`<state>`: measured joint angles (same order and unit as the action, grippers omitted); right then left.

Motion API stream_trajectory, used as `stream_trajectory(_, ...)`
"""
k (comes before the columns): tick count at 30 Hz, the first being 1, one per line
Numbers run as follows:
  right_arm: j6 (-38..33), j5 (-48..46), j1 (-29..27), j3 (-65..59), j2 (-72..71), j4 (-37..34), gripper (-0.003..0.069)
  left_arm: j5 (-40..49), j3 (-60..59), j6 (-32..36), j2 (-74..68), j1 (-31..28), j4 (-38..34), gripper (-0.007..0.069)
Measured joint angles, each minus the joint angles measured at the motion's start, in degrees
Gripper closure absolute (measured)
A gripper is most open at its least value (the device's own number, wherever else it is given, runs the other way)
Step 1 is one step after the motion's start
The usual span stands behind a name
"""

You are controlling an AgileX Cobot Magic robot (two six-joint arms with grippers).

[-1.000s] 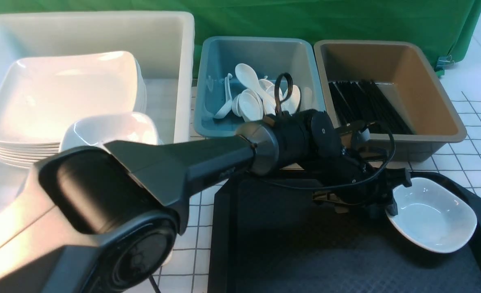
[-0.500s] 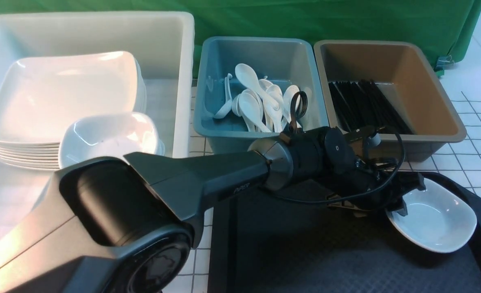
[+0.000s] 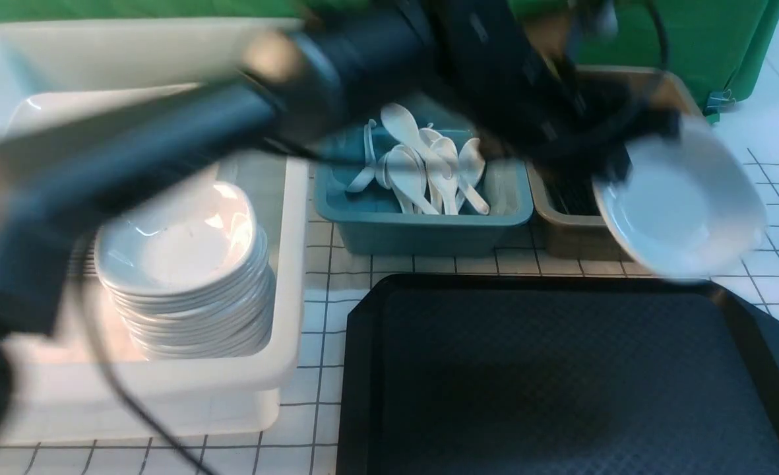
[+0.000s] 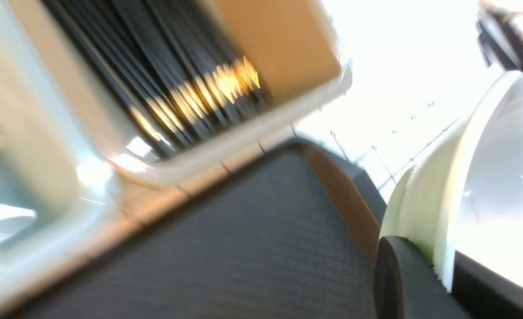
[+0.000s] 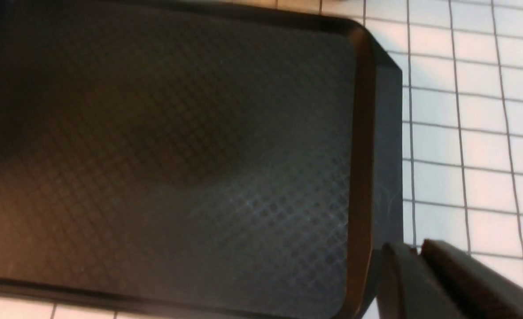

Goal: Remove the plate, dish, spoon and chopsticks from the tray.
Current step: Use the left arm to grab a small plate from the dinner plate, then use the left arm to put the small plate into the large storage box on the left

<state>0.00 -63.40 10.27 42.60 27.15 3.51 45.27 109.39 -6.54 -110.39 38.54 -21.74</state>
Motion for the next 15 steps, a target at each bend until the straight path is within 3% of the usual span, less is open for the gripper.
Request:
stream_trajectory(3,0.0,0.68,0.0,0.0,0.0,0.0,0.0588,7.28,0.0,-0.3,8.86,-5.64,6.97,0.0615)
stream_trajectory(8,0.0,3.54,0.0,0.0,0.0,0.0,0.0587,19.68,-0.7,-6.39,19.1,-19.93,17.2,0.0615)
stream_trajectory(11,0.0,5.43,0.0,0.0,0.0,-0.02,0.0587,22.55,-4.11,-7.64,22.1,-25.38,17.93,0.0615)
stream_trajectory(15,0.0,10.55,0.0,0.0,0.0,-0.02,0.0587,19.53,-19.81,-12.54,26.48,-32.76,15.05,0.0615)
